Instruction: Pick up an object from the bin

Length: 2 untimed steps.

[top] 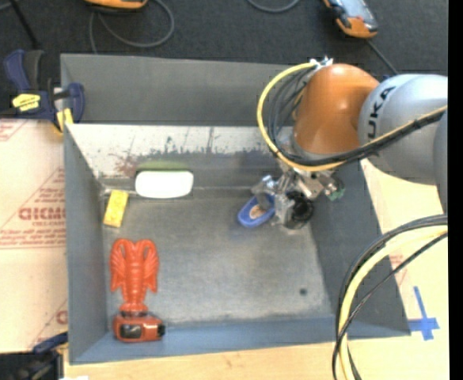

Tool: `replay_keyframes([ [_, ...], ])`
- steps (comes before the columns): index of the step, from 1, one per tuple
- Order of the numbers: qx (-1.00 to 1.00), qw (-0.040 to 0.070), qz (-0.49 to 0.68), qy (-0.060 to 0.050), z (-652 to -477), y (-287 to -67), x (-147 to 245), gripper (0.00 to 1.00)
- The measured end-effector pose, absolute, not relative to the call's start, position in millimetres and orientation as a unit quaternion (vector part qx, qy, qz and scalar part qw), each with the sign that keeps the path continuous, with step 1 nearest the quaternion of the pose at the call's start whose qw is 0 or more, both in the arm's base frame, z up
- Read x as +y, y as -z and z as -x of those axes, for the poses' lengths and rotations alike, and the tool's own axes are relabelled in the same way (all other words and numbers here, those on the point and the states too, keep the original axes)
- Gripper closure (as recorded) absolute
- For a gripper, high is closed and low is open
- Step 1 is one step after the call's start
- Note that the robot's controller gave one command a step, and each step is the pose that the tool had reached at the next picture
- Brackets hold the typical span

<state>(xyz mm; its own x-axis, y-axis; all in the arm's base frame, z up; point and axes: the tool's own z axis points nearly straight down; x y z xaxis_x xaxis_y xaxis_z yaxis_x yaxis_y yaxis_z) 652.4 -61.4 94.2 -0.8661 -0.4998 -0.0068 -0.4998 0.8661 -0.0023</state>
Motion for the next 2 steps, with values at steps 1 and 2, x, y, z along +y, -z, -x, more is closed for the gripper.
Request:
replay_keyframes([
  [1, 0.966, 0.005, 0.259, 0.001, -653.9, -107.0, -61.7, 1.0],
  [2, 0.966, 0.004, 0.259, 0.001, -653.4, -116.6, -61.7, 1.0],
])
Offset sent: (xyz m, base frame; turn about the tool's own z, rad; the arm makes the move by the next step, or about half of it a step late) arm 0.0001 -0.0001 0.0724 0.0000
